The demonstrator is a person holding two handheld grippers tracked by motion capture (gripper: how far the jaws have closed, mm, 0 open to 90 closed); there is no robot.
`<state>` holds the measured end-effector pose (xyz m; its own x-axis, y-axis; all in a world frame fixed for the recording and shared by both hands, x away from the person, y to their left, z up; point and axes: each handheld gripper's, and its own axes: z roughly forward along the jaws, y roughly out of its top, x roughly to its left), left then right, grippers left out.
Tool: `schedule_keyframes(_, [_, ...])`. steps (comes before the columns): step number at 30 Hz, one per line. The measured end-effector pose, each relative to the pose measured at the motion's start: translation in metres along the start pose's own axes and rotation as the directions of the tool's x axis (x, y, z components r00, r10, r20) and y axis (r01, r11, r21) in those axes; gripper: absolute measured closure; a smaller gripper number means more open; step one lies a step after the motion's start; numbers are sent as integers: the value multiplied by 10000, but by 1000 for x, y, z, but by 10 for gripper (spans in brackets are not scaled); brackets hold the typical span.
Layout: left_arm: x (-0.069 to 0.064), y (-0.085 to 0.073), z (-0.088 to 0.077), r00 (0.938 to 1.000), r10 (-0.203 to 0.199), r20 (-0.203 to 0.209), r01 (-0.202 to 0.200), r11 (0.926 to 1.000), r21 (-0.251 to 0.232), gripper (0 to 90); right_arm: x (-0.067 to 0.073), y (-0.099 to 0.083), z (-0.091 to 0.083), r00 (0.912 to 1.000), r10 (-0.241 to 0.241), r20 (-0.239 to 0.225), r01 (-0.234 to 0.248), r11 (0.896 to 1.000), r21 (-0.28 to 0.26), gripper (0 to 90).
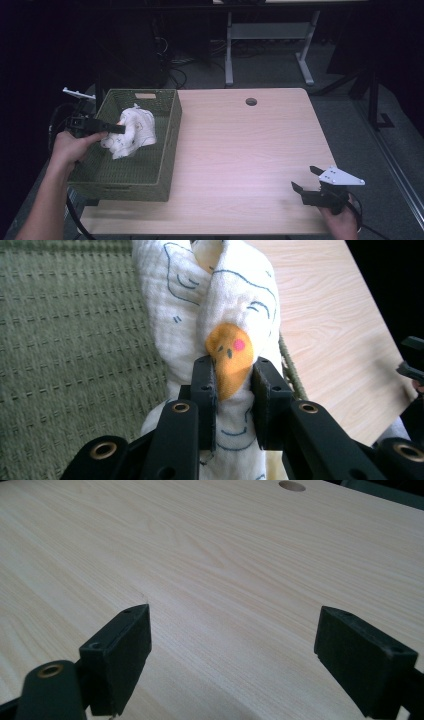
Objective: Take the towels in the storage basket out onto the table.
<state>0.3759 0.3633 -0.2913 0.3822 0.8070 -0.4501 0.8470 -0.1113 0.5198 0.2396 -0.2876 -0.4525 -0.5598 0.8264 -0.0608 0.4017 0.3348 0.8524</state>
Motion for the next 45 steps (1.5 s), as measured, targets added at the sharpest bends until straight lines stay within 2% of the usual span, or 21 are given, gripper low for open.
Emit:
schedule_keyframes(5, [-2, 2, -5, 10000, -30, 60, 31, 9999, -150, 738, 0, 0, 0, 10000, -12, -9, 12, 10000, -3, 148])
schedule_keyframes(15, [-14, 8, -14, 9984, 88, 562, -55, 9982, -602, 738, -1, -1, 1, 10000, 19, 40, -19, 10000, 18, 148])
schedule_keyframes(20, [-19, 10, -18, 9974, 177, 702, -132, 9979, -636, 739, -1, 0, 1, 10000, 24, 40, -24, 10000, 16, 148])
schedule_keyframes(31, [-39, 22, -30, 9943, 438, 975, -342, 9946, -981, 739, -2, 0, -1, 10000, 8, 80, -7, 10000, -52, 148])
schedule_keyframes(45, [-68, 35, -27, 9867, 964, 1309, -843, 9919, -946, 739, -2, 1, -1, 10000, -51, 84, 51, 10000, -51, 148])
